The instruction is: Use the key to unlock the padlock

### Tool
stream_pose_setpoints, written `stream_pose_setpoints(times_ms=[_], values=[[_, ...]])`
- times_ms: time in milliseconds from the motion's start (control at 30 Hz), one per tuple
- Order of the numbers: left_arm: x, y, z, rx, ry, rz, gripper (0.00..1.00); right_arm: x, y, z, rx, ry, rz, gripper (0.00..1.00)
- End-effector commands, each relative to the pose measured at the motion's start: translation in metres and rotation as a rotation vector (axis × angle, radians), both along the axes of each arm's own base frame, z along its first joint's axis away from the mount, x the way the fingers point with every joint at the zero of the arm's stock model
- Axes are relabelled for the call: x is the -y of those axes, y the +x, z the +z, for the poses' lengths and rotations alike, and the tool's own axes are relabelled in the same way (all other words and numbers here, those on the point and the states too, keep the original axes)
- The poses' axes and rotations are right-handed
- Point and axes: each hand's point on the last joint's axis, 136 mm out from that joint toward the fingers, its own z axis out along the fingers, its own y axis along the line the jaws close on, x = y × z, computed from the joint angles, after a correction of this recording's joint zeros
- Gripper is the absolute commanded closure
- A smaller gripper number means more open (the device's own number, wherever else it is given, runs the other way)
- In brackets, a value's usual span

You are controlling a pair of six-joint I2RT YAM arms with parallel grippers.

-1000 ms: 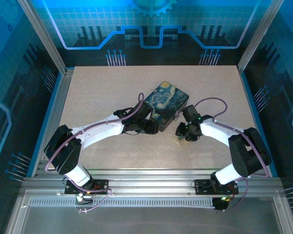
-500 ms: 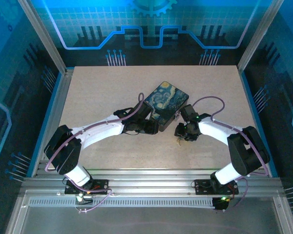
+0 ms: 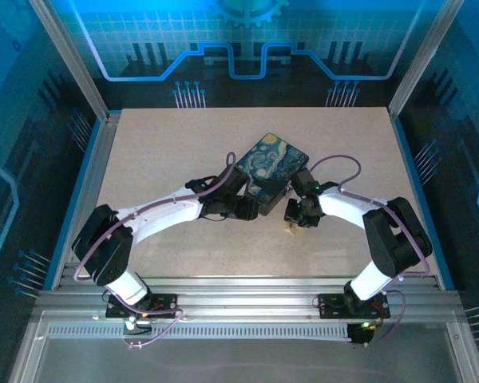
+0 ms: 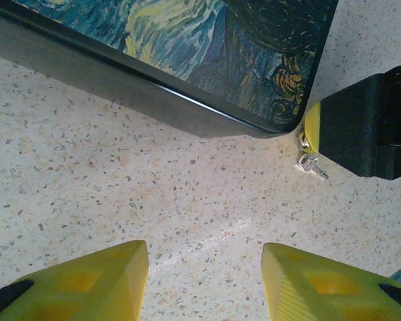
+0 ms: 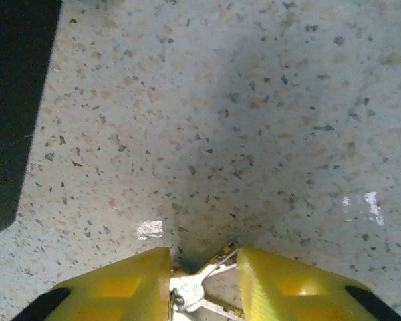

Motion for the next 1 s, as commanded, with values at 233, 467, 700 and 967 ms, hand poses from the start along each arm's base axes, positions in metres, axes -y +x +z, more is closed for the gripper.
stream_pose_setpoints(times_ms=[233, 467, 700, 967], values=[[-0.006, 0.003, 0.011, 0.02, 0.009, -0.004, 0.5, 0.002, -0.018, -0.009, -0.024, -0.125, 0.194, 0.82], [-0.004, 0.005, 0.013, 0.021, 0.007, -0.004, 0.5, -0.013, -0.003, 0.018, 0.069, -0.09, 0.262, 0.89], [-0.004, 0.006, 0.016, 0.026, 0.008, -0.005, 0.5, -0.017, -0.003, 0.035, 0.082, -0.079, 0.298, 0.76], [-0.004, 0.006, 0.015, 0.024, 0.008, -0.006, 0.5, -0.009, -0.012, 0.029, 0.042, -0.108, 0.299, 0.7]])
